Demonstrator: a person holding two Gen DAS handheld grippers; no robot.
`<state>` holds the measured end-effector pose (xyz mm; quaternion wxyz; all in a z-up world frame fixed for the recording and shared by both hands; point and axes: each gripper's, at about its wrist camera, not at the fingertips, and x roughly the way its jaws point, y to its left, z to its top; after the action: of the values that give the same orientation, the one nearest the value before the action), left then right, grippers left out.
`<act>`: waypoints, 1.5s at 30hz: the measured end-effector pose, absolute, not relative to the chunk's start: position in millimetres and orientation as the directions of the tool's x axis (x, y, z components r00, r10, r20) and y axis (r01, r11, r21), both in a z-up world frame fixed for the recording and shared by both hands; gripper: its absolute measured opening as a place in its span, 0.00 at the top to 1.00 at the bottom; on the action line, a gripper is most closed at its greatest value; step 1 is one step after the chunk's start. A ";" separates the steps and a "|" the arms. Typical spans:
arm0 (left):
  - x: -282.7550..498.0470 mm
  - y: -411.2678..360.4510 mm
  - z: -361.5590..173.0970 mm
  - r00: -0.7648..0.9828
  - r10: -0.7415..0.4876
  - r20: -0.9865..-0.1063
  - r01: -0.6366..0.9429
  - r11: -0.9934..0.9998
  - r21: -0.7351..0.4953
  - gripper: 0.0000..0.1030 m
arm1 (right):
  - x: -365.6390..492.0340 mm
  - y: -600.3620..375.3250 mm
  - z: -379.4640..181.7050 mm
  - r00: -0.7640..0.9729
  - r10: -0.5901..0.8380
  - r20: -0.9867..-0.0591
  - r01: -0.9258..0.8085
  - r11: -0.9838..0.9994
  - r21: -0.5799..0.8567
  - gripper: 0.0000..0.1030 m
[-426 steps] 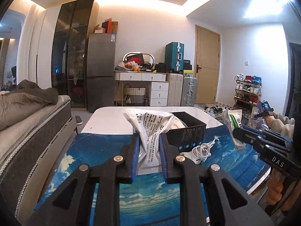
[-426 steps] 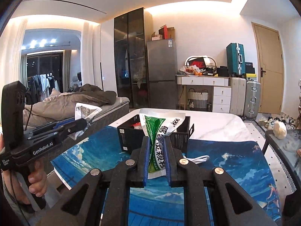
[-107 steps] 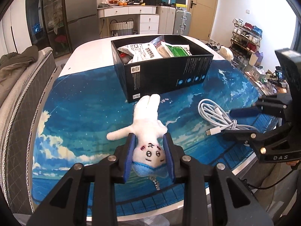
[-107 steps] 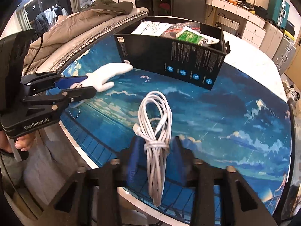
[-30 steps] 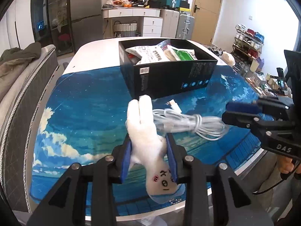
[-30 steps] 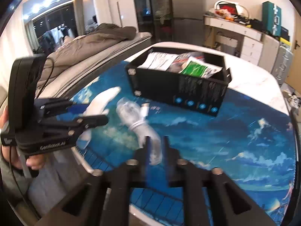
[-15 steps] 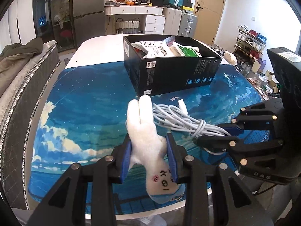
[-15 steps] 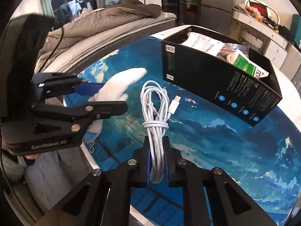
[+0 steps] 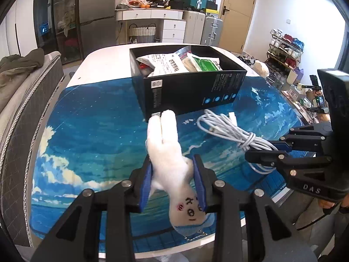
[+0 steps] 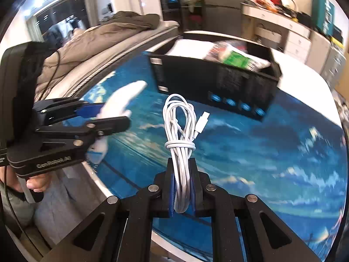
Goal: Organize soft objects
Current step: 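Carry the doll with the left tool while the right tool carries the cable toward the box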
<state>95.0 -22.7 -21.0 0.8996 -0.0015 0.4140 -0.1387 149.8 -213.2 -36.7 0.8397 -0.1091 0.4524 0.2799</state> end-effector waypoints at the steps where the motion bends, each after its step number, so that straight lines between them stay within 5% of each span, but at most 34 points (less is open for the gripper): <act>1: 95.8 -24.4 -21.5 0.619 -0.253 -0.744 0.250 0.961 -0.120 0.68 | 151.2 -217.6 -38.4 0.435 0.366 -0.823 -0.556 0.828 0.074 0.89; 15: 93.4 -26.0 -7.9 0.657 -0.254 -0.710 0.246 0.962 -0.116 0.68 | 150.3 -254.5 -32.0 0.506 0.369 -0.780 -0.467 0.877 0.112 0.89; 31: 51.4 -2.6 59.6 0.901 -0.279 -0.331 0.255 0.960 -0.116 0.67 | 95.5 -272.3 52.4 0.824 0.446 -0.349 -0.456 0.888 0.060 0.89; 36: 38.1 3.4 57.4 0.926 -0.267 -0.266 0.247 0.963 -0.107 0.67 | 82.2 -274.8 47.5 0.864 0.405 -0.300 -0.406 0.912 0.061 0.89; 45: 49.4 9.0 63.2 0.922 -0.268 -0.279 0.250 0.963 -0.102 0.67 | 79.5 -272.8 50.0 0.878 0.384 -0.286 -0.388 0.921 0.044 0.89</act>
<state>49.4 9.0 63.2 0.9798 -0.0322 0.1466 -0.1322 79.5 -272.8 50.0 0.9690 -0.0071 0.1459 0.1991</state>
